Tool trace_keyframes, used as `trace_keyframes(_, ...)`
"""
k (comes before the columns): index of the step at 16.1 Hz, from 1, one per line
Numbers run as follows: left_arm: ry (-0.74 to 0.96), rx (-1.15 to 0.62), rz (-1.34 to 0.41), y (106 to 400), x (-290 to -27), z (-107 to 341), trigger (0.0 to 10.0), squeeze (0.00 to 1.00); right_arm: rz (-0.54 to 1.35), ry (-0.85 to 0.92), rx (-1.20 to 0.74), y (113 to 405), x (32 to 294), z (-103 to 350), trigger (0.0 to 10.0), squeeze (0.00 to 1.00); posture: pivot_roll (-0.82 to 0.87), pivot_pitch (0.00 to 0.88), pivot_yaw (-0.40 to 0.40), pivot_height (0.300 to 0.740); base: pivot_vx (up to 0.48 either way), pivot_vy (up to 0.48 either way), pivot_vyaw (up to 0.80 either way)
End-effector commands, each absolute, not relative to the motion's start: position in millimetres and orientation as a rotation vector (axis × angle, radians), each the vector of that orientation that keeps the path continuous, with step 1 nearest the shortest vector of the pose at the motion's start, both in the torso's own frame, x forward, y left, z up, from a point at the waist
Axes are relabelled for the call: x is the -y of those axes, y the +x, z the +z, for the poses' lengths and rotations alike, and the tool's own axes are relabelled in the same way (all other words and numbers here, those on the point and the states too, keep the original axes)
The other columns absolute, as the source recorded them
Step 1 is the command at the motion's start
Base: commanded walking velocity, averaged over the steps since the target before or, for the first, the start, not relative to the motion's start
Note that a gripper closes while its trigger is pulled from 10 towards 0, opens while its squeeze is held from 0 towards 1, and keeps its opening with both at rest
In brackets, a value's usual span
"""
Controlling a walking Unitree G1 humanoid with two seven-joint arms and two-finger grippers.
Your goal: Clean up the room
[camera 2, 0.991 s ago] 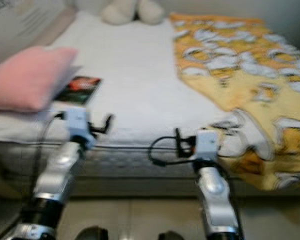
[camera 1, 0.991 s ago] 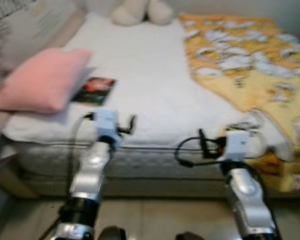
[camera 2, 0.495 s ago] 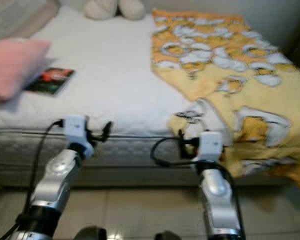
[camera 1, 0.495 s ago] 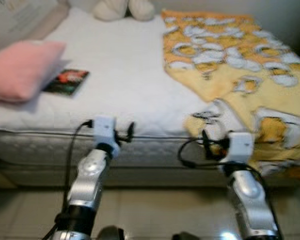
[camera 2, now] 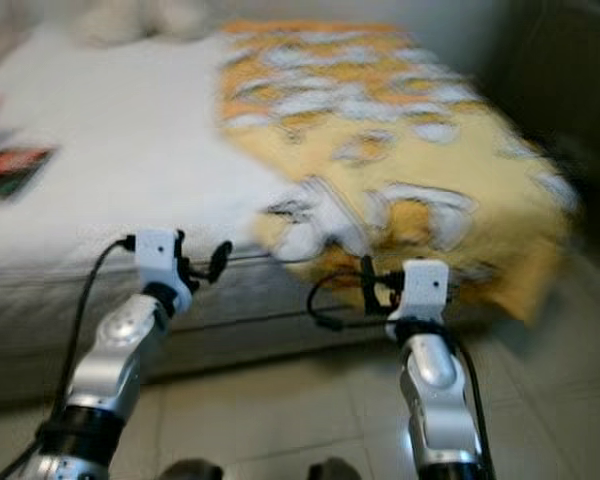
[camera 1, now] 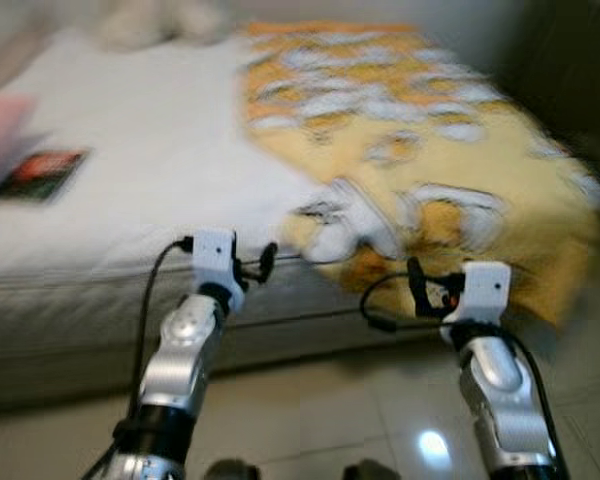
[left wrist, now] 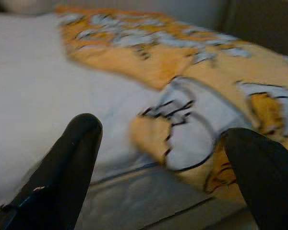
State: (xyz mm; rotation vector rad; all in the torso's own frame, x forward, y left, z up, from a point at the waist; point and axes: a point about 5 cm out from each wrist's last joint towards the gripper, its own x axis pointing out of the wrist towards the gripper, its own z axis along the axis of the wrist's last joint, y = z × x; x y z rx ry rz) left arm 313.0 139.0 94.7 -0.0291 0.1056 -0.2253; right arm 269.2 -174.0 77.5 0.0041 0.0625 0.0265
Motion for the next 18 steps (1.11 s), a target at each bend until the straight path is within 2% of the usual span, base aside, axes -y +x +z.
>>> trace_keyframes(1, -0.007, -0.107, -0.198, 316.1, -146.1, 98.2, 10.0, 0.00, 0.040, 0.019, -0.040, 272.0, 165.9, 81.9, 10.0, 0.00, 0.07, 0.000, -0.020, 0.700, 0.000, 0.480, -0.77)
trace_keyframes(6, 0.024, -0.084, -0.130, 321.2, -153.7, 104.9, 10.0, 0.00, 0.058, 0.020, -0.035, 274.7, 162.1, 81.2, 10.0, 0.00, 0.09, 0.000, -0.028, 0.700, 0.000, 0.480, -0.74)
trace_keyframes(9, 0.018, -0.083, -0.100, 321.0, -154.1, 104.5, 10.0, 0.00, 0.076, 0.013, -0.032, 277.3, 159.4, 82.1, 10.0, 0.00, 0.09, 0.000, -0.035, 0.700, 0.000, 0.000, 0.00)
trace_keyframes(18, 0.038, -0.092, -0.104, 324.0, -152.7, 104.1, 10.0, 0.00, 0.086, 0.011, -0.026, 277.8, 158.4, 81.7, 10.0, 0.00, 0.08, 0.000, -0.030, 0.700, 0.467, 0.000, 0.00)
